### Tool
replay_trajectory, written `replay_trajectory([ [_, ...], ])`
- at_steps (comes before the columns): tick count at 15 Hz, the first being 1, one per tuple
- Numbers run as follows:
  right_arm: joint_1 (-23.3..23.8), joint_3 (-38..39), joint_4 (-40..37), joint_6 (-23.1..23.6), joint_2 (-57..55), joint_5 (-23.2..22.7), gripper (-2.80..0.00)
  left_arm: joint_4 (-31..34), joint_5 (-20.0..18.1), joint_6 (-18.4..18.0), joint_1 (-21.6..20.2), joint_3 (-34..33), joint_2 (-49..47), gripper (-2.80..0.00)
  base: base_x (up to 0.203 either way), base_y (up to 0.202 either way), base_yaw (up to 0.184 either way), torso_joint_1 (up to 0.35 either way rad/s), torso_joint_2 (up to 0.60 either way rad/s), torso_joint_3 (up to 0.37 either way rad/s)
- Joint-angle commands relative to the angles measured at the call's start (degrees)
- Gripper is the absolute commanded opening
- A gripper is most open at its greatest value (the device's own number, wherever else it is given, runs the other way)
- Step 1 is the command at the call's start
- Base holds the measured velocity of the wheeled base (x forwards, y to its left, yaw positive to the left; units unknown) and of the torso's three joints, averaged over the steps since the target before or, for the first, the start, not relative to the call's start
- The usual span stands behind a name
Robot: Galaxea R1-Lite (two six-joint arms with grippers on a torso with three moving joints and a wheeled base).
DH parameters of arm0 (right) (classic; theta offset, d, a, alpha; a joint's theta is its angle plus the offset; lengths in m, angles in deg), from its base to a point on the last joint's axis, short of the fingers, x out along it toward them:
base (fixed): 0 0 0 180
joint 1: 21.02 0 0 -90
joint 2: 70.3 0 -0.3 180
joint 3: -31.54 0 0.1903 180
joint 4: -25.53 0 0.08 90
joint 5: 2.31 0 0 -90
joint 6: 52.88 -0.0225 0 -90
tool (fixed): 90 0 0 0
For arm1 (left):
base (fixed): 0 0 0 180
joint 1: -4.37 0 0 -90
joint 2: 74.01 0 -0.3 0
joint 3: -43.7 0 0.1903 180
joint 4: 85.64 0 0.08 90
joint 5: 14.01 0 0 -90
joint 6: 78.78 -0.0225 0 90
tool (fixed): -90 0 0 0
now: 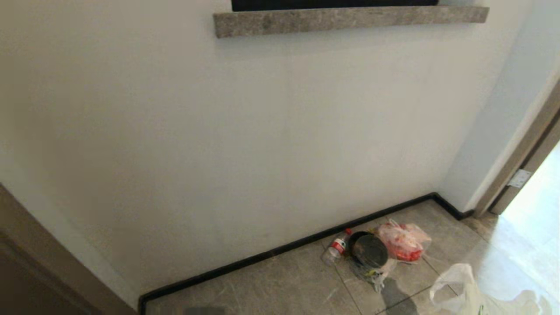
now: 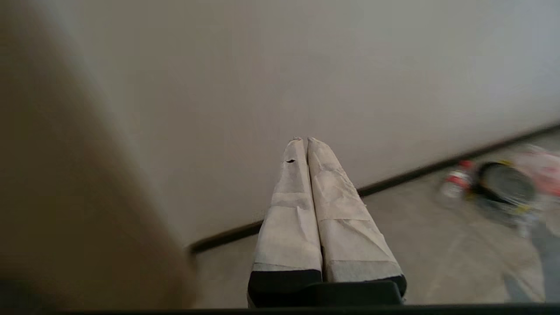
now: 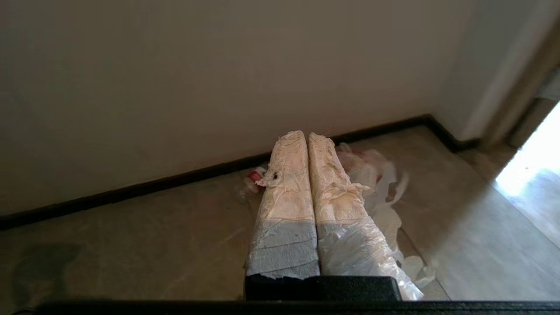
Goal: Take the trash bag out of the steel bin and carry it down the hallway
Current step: Put the trash bag at the door
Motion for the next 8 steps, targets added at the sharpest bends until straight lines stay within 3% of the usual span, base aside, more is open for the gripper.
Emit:
replay_trajectory([
  [1,-0.05,0.00,-0.02,0.05,2.22,-0.02,-2.80,-0.01,0.00,0.05,0.00,0.00,-0.06,-2.80,0.001,-0.007,0.172,0.002,0.00,0.002],
  [8,-0.05,0.00,-0.02,-0.10,2.22,0.06,-2.80,-0.01,0.00,0.09,0.00,0.00,-0.06,-2.80,0.002,-0.007,0.154,0.002,0.00,0.001],
])
